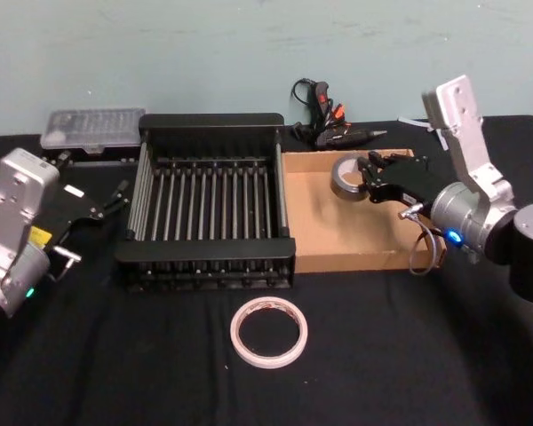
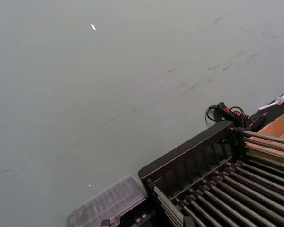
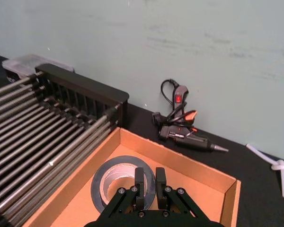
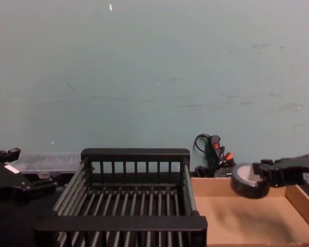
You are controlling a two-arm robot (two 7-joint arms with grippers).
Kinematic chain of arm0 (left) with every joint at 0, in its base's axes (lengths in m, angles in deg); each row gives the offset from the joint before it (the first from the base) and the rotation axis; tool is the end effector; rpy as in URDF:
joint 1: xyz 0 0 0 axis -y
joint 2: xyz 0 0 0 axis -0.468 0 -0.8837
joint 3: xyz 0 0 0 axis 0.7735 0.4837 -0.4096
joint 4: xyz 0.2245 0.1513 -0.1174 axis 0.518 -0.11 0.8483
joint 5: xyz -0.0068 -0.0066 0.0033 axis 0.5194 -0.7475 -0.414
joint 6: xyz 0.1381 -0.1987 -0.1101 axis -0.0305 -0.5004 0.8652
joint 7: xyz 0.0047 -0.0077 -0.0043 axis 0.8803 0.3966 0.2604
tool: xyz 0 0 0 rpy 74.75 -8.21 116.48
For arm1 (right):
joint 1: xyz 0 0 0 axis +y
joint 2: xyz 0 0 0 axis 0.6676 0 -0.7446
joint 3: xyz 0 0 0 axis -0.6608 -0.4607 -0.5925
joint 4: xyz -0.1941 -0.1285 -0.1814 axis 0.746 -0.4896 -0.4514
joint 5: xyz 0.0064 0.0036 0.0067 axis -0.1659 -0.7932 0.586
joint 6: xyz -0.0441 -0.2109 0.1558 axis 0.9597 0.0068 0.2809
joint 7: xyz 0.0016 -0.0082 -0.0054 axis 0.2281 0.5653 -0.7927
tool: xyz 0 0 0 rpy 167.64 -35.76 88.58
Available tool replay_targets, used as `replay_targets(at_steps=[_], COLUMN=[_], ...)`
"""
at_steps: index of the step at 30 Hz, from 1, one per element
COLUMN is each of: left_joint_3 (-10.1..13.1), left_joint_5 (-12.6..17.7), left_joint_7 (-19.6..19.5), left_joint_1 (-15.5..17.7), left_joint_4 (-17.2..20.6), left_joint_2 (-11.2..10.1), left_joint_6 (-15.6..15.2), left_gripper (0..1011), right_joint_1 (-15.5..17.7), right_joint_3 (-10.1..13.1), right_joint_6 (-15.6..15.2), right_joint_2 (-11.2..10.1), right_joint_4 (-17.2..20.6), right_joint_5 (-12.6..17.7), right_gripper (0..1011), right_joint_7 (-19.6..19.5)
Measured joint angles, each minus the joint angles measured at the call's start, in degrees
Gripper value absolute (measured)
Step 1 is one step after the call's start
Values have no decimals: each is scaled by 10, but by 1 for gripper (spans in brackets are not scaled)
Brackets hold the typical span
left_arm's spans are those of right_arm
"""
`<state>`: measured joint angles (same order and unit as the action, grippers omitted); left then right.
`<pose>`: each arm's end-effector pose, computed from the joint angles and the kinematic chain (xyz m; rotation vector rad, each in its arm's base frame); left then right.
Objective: Pick up the white tape and place it into the black box , Pick up the silver tape and place it into the brown box.
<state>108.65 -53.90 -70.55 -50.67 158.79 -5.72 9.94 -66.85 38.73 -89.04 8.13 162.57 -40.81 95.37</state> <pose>0.3182 0.0968 -0.2981 0.3048 -0.2849 1.2476 0.3682 -0.0365 -0.2596 -0.3107 0.0641 -1.0808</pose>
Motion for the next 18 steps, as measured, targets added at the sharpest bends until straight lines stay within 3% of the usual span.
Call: replay_targets(at_steps=[18], left_joint_3=[0], left_joint_5=[0], left_joint_7=[0], left_joint_1=[0], left_joint_4=[0], left_joint_2=[0], left_joint_6=[0], left_gripper=[1001], right_joint_1=[-39], right_joint_3=[-4], right_joint_6=[-10], right_joint_2=[39], right_joint_4=[-104], right_joint_5=[-35], right_gripper=[146], right_joint_7=[-6])
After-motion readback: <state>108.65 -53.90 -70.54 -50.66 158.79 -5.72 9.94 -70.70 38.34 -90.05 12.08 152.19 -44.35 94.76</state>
